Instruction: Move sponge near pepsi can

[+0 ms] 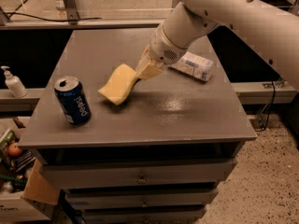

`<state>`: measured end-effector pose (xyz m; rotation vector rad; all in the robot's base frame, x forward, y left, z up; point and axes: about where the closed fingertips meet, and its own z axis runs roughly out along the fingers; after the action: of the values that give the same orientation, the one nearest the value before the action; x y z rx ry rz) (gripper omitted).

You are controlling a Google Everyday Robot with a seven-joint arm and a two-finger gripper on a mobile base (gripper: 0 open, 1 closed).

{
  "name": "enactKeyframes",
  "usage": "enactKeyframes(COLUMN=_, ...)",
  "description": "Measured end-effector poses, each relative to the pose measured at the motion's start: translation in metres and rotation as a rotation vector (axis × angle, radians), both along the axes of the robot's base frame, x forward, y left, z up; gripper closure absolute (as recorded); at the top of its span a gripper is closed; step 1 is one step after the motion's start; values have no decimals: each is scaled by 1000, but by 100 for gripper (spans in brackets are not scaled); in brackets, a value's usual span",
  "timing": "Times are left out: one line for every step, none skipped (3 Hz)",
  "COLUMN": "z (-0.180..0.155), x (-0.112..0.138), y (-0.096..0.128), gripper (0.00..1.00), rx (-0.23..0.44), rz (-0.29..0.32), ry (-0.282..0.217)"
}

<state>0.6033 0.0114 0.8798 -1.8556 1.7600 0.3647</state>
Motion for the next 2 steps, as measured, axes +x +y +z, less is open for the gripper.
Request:
enactKeyframes(z=-12, x=-12, y=11, gripper=100, rx=-10, rz=26, ry=26)
enactKeyframes(z=-21, x=-21, y=24, gripper=100, rx=-15, rz=48, ry=47)
